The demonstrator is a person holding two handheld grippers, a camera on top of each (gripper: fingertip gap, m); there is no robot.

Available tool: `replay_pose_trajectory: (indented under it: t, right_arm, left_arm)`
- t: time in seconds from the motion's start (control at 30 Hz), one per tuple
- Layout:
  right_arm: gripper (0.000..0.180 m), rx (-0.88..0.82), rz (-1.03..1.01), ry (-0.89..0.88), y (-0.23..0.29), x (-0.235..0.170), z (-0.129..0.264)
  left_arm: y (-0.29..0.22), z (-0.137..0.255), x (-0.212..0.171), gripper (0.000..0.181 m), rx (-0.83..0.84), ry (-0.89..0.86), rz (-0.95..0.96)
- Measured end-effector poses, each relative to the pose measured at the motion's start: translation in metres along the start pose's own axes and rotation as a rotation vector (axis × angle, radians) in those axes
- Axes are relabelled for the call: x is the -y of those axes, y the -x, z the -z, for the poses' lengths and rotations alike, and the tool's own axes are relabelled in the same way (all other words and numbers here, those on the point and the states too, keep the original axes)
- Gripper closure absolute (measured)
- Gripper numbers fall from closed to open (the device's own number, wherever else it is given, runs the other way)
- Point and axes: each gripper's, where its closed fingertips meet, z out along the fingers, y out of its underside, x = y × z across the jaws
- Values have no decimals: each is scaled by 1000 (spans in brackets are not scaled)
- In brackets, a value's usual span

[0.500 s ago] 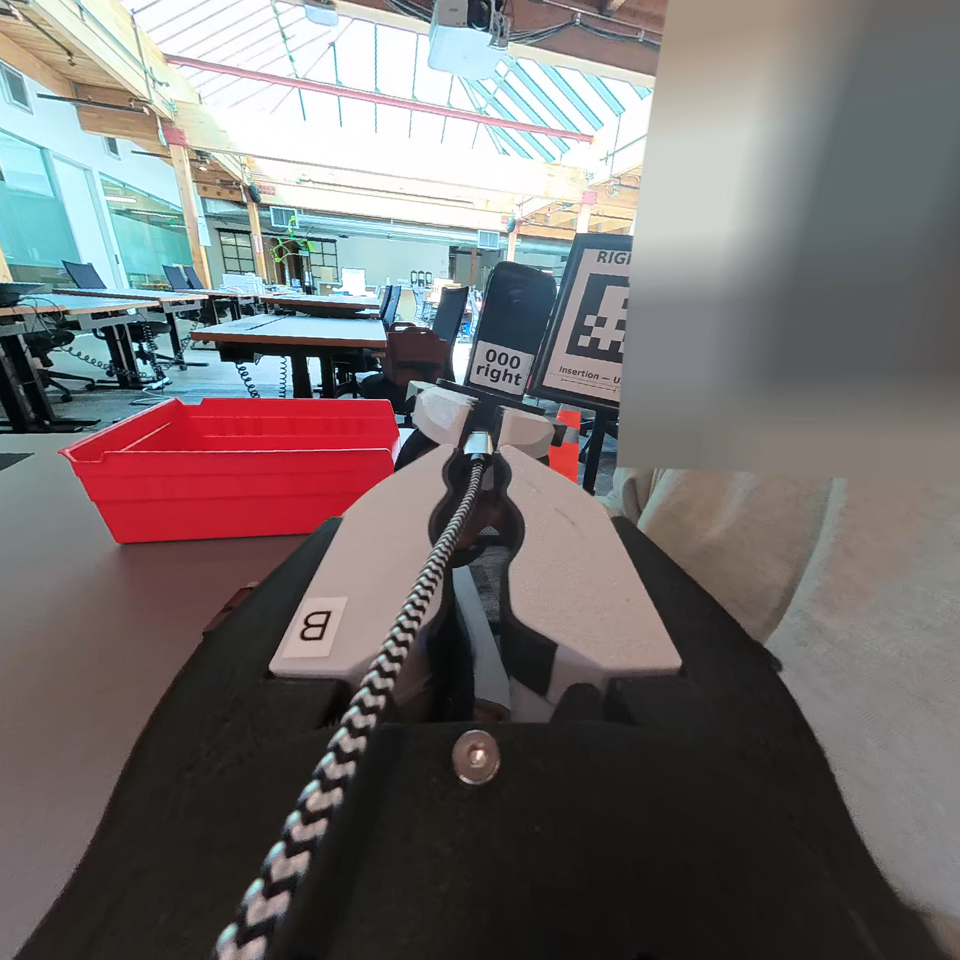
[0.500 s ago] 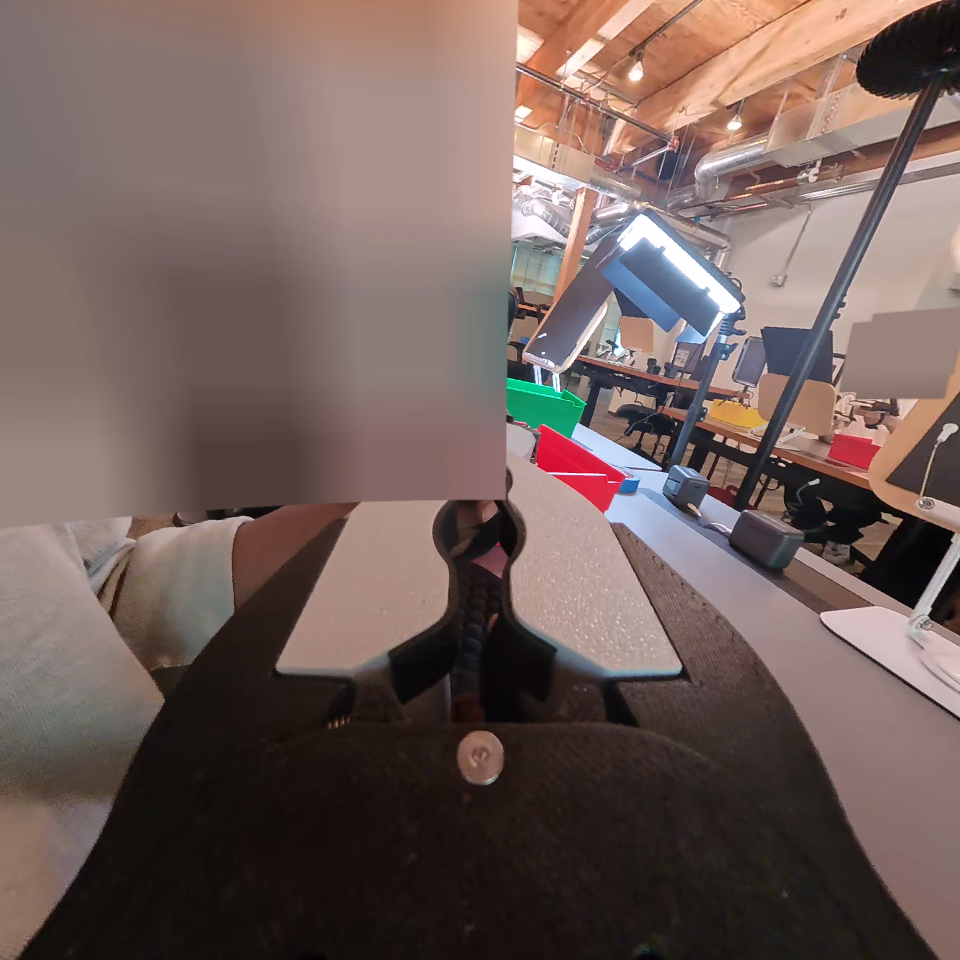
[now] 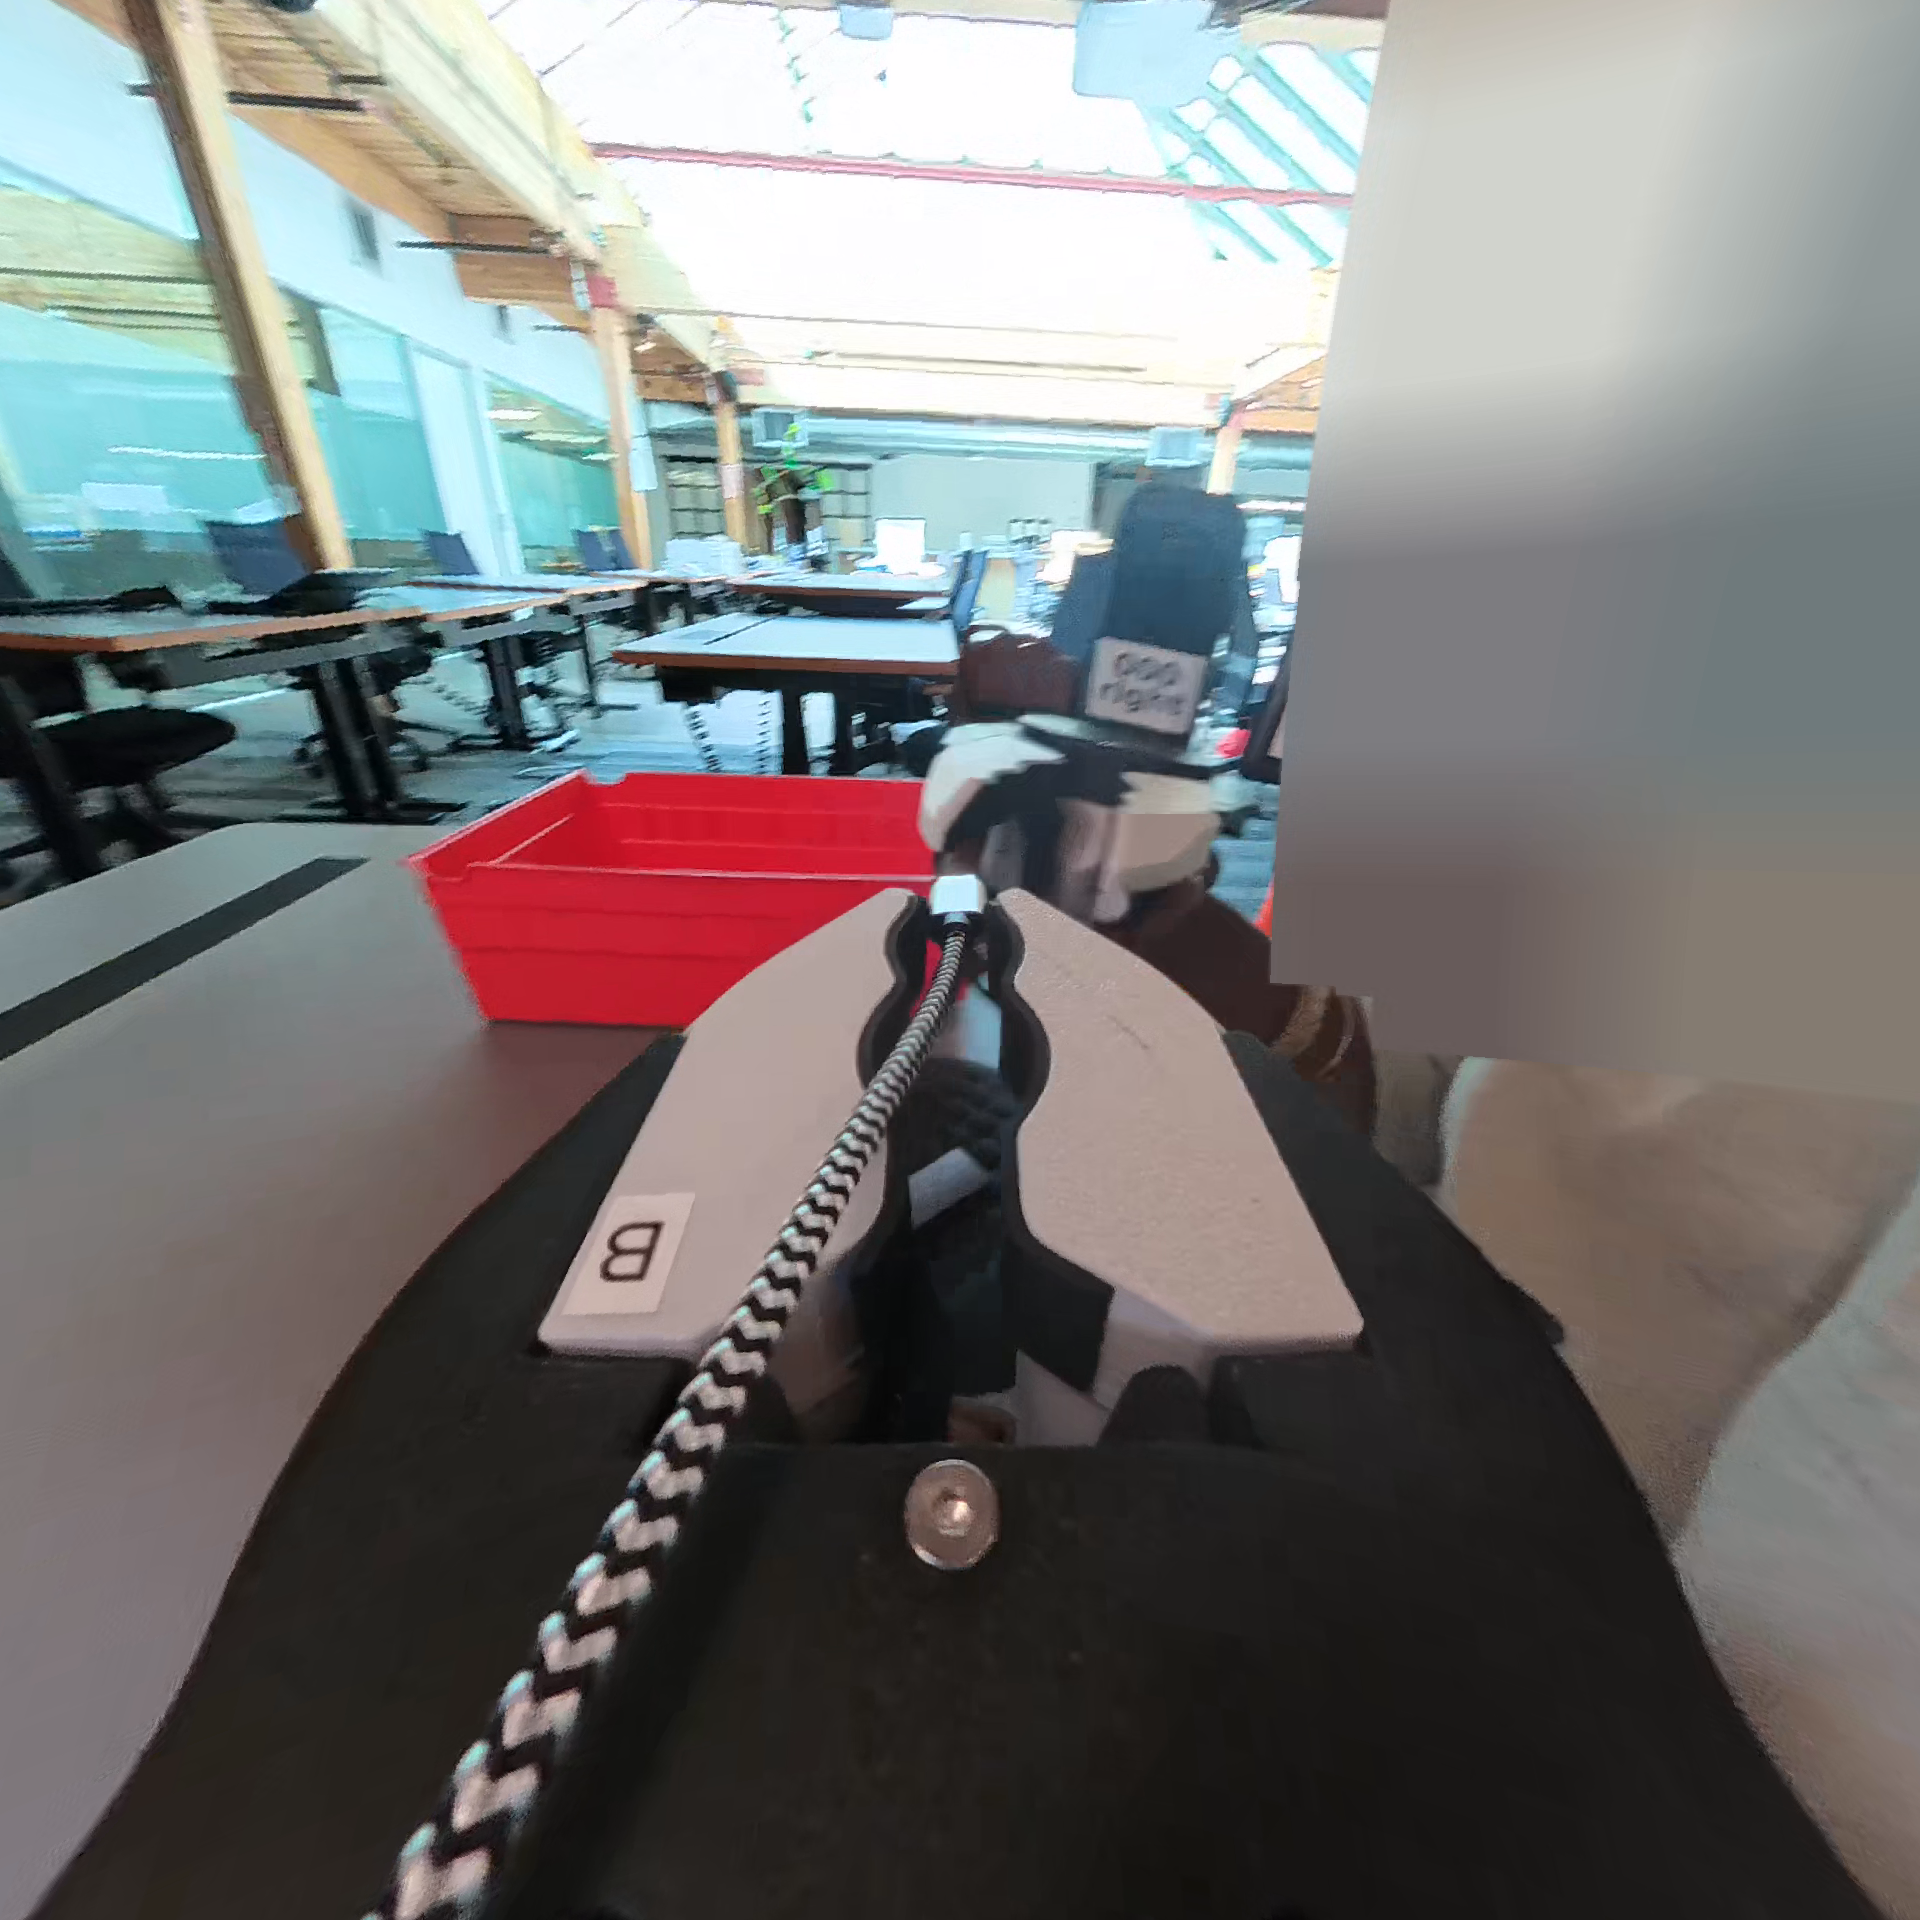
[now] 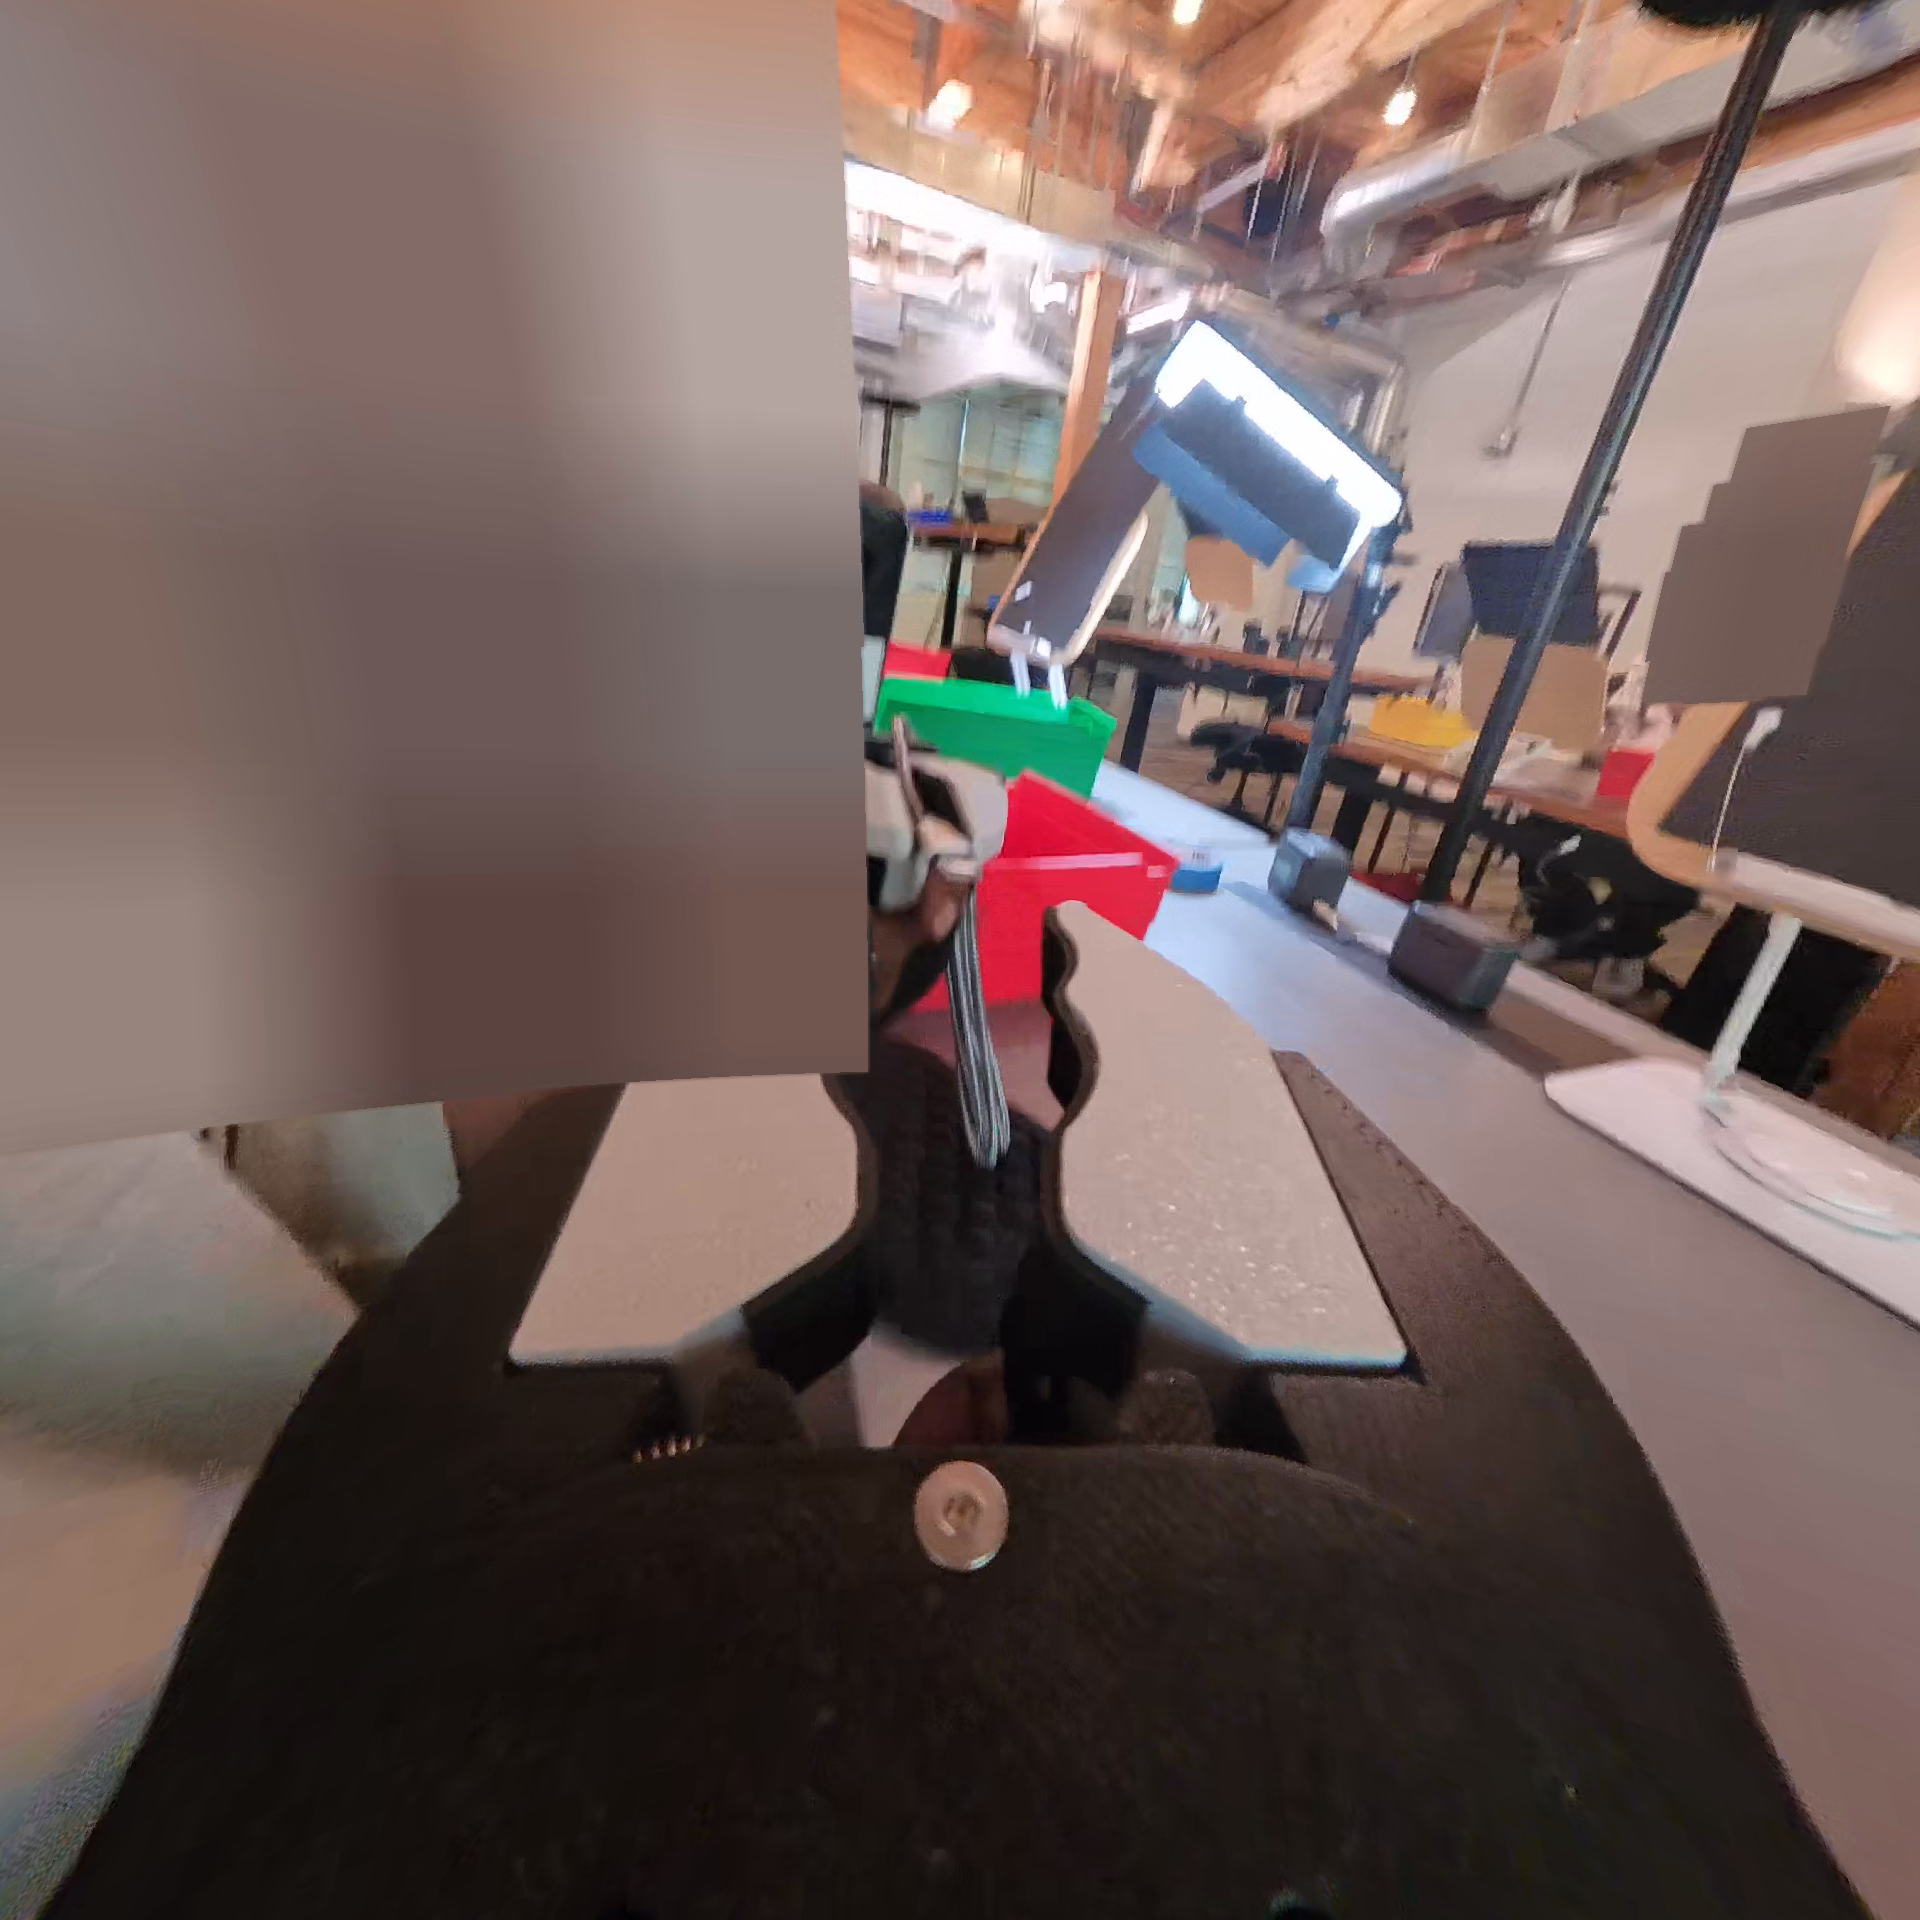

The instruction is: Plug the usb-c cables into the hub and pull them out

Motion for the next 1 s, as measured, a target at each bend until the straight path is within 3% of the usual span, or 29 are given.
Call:
replay_pose_trajectory:
  t: [0.03, 0.2, 0.43, 0.53, 0.77, 0.9, 1.0]
  right_arm:
    - [143, 4, 7, 65, -1, -10, 10]
    - [134, 8, 109, 531, -2, -89, 65]
    - [142, 23, 344, 864, -13, -155, 109]
    - [144, 39, 423, 809, -14, -152, 98]
    - [134, 118, 599, 930, -20, -164, 84]
    - [146, 169, 509, 997, -16, -172, 83]
    - [152, 133, 409, 923, -16, -167, 84]
  left_arm:
    - [7, 2, -3, 169, 47, 23, -4]
    - [17, 4, -11, 169, 108, 75, -9]
    - [15, -2, -17, 169, 84, 95, -13]
    - [14, -2, -16, 169, 77, 90, -14]
    - [13, -1, -14, 169, 63, 74, -9]
    - [12, -2, -14, 169, 58, 77, -13]
    - [9, -2, -14, 169, 51, 79, -21]
